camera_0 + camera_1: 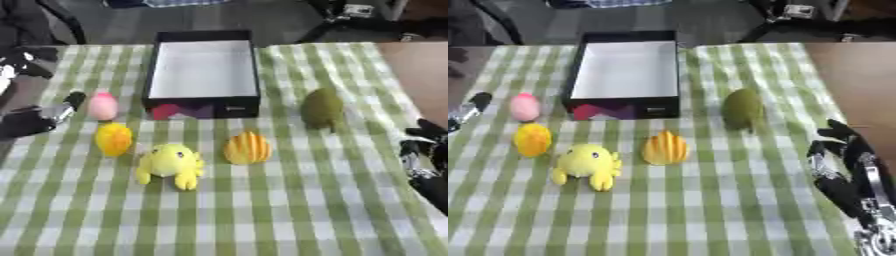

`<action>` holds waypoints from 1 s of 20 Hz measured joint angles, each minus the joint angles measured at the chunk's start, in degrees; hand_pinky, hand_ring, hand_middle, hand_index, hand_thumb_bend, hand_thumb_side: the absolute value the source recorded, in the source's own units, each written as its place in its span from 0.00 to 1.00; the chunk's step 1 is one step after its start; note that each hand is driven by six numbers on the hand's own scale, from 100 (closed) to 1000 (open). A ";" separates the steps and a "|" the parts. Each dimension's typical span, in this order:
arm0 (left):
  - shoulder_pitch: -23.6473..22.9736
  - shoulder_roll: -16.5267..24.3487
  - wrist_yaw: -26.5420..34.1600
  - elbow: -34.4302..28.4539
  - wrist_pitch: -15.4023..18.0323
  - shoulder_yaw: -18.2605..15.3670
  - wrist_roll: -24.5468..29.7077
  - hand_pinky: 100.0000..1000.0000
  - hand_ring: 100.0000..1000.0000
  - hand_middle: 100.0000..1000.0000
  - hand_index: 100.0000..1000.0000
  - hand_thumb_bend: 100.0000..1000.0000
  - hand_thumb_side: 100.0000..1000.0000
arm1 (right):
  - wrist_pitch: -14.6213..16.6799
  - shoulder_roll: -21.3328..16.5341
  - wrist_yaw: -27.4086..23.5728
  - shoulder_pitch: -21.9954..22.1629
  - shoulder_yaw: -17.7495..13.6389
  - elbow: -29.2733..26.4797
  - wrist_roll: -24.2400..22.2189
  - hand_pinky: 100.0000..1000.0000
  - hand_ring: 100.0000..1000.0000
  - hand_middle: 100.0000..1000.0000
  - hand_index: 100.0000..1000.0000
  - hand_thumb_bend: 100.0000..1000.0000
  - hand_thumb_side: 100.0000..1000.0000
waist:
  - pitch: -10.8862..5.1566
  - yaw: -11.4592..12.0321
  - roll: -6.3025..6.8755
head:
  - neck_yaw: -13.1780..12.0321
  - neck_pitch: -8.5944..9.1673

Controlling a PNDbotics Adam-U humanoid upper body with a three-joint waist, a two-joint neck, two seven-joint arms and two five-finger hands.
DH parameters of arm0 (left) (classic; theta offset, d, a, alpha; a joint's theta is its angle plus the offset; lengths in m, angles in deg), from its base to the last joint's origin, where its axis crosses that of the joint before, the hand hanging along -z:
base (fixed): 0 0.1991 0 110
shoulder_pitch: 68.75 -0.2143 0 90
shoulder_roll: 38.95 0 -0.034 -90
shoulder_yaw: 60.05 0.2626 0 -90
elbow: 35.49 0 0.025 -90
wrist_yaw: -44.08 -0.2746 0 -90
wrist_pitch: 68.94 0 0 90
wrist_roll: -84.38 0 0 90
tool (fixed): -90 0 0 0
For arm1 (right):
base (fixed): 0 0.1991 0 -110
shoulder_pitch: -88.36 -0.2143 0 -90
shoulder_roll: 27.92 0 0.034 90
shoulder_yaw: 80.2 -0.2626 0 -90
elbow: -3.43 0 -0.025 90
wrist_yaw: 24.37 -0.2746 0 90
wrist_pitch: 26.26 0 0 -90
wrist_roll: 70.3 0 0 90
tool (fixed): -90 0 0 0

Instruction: Pick up objects on the table and place them in the box.

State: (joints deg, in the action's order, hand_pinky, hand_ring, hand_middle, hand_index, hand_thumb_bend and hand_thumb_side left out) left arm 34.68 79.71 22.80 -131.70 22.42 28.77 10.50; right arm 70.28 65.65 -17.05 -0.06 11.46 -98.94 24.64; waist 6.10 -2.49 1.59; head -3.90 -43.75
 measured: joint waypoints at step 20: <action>23.38 -1.16 -13.60 37.67 7.03 11.96 20.58 0.78 0.71 0.77 0.87 0.26 0.30 | 0.11 -0.03 -0.06 0.51 0.29 0.49 -0.53 0.87 0.70 0.73 0.89 0.00 0.34 | -0.67 -0.89 0.02 | 0.96 -0.26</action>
State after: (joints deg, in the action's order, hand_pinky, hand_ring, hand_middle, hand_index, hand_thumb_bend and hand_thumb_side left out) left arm 58.06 78.55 9.21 -94.03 29.45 40.73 31.09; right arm 70.39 65.62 -17.11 0.45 11.75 -98.45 24.11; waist 5.43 -3.38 1.61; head -2.93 -44.01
